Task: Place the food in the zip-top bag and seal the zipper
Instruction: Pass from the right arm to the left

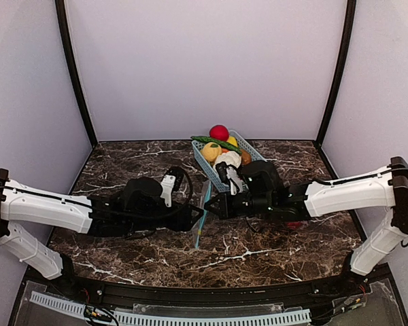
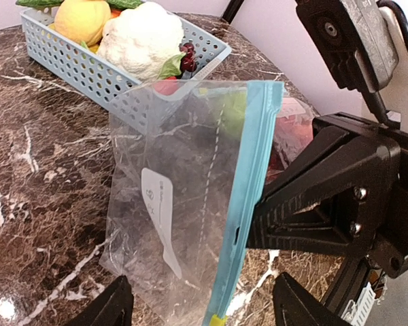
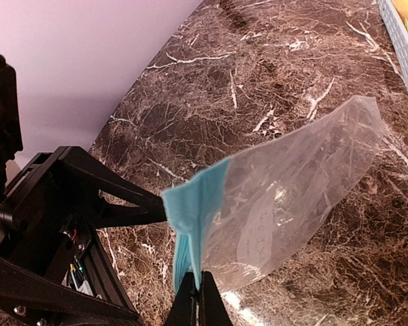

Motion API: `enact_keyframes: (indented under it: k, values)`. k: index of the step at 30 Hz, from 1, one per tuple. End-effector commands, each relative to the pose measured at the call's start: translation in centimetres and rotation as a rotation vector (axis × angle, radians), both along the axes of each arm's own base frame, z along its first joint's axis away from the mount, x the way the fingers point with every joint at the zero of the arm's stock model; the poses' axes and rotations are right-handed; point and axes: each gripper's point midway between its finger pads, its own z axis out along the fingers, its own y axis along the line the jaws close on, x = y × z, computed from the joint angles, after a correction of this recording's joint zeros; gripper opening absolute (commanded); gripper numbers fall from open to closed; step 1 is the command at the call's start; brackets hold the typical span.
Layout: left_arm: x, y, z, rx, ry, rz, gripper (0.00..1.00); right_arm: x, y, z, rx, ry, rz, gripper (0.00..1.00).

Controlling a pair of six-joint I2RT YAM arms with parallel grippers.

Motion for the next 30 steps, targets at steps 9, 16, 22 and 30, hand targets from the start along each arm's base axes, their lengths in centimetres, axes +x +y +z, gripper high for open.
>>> enact_keyframes:
  k: [9,16,22,30]
  values:
    - [1.8,-2.1,2.0,-0.088,-0.001,0.002,0.68,-1.4,0.0,1.6,0.023,-0.084,0.084,0.0]
    - [3.0,-1.7,1.5,-0.064,-0.015,0.049,0.59,-2.4,0.4,1.7,0.02,-0.105,0.124,0.0]
    - [3.7,-1.1,0.7,-0.004,-0.03,0.092,0.51,-2.7,0.3,1.6,0.011,-0.108,0.134,0.0]
    - [4.1,-1.4,-0.4,0.094,-0.024,0.079,0.48,-2.4,0.5,1.0,-0.035,-0.106,0.127,0.0]
